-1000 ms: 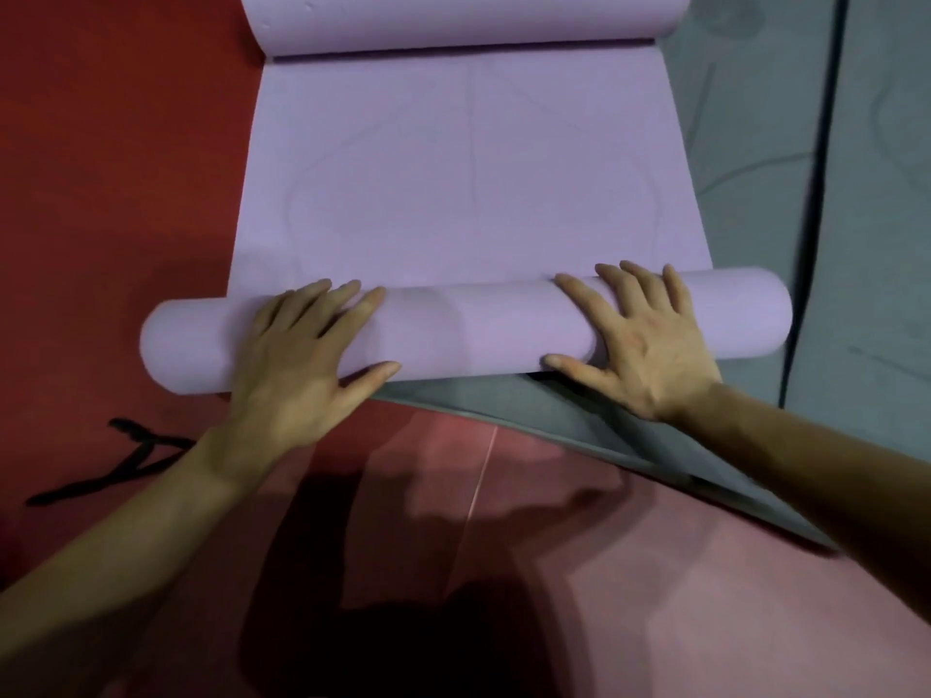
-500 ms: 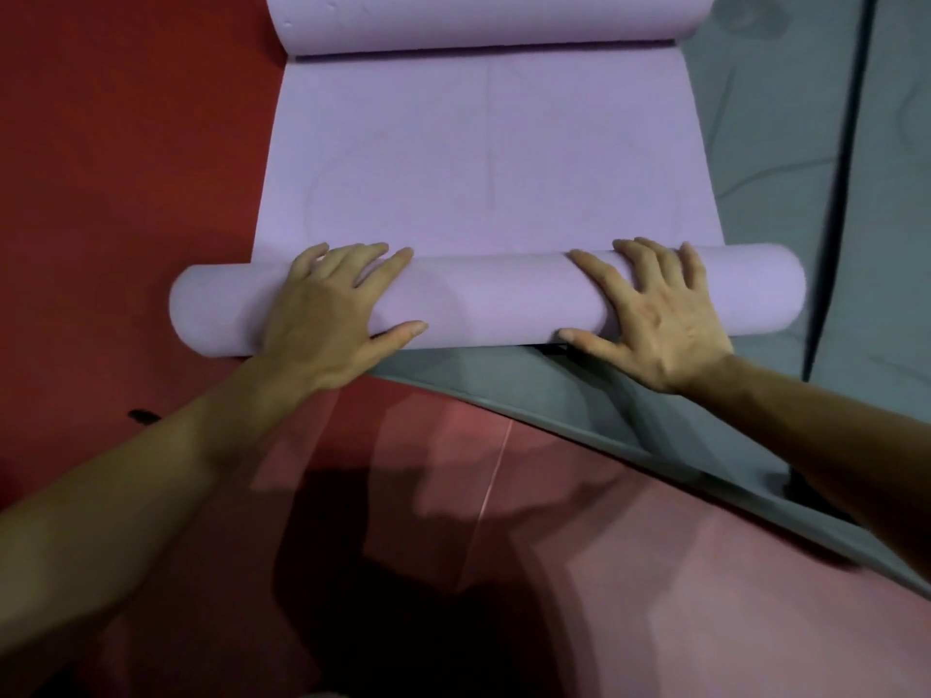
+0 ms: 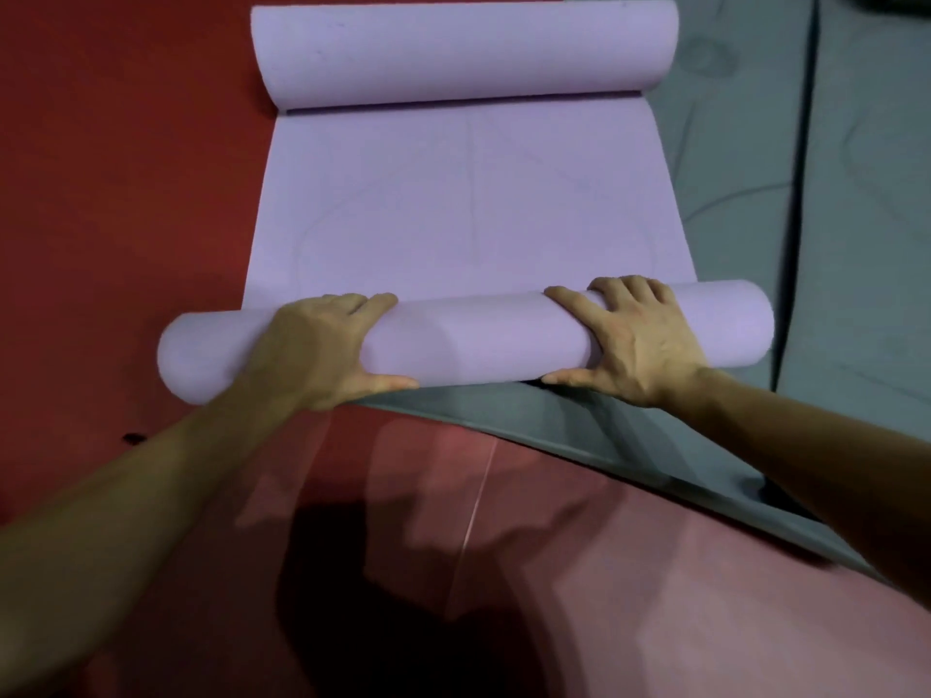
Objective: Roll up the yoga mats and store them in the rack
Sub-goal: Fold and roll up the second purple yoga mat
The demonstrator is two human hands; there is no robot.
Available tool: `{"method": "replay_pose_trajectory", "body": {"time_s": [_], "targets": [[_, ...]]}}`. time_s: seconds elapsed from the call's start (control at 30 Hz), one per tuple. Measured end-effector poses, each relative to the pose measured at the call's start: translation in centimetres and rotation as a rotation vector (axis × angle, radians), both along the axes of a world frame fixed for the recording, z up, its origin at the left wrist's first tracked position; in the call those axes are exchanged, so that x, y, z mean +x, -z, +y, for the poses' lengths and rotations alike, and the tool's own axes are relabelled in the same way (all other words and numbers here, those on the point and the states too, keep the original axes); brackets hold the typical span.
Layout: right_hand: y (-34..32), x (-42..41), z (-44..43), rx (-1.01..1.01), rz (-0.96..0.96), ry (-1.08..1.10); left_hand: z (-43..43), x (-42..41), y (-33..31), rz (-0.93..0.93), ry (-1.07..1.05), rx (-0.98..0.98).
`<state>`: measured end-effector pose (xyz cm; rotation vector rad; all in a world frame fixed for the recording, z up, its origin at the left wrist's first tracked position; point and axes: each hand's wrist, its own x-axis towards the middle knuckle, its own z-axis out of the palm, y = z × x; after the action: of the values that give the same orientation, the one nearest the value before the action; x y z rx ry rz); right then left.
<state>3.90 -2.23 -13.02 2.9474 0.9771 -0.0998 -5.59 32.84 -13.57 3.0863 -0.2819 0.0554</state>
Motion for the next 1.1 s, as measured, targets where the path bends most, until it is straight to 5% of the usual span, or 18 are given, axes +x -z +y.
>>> {"method": "replay_pose_trajectory", "body": {"time_s": [0.13, 0.3, 0.43, 0.63, 0.97, 1.1], "targets": [[-0.3, -3.6, -1.3, 0.025, 0.022, -0.027, -1.5, -3.8, -1.6, 0.241, -0.151, -0.052], [0.2, -7.3, -2.2, 0.107, -0.039, -0.053, -1.7, -6.8, -0.8, 0.107, -0.074, -0.111], [0.6, -7.7, -1.9, 0.084, -0.051, -0.027, -1.0, -5.3, -1.6, 0.361, -0.119, -0.178], [0.3, -4.2, -0.9, 0.027, -0.016, -0.026, -2.8, -7.5, 0.4, -0.107, -0.009, -0.125], [1.1, -5.9, -0.9, 0.129, -0.086, -0.013, -1.2, -2.9, 0.7, -0.002, -0.053, -0.051], [1.3, -4.1, -0.4, 0.08, -0.107, -0.014, -1.7, -3.5, 1.1, -0.196, -0.125, -0.109]]}}
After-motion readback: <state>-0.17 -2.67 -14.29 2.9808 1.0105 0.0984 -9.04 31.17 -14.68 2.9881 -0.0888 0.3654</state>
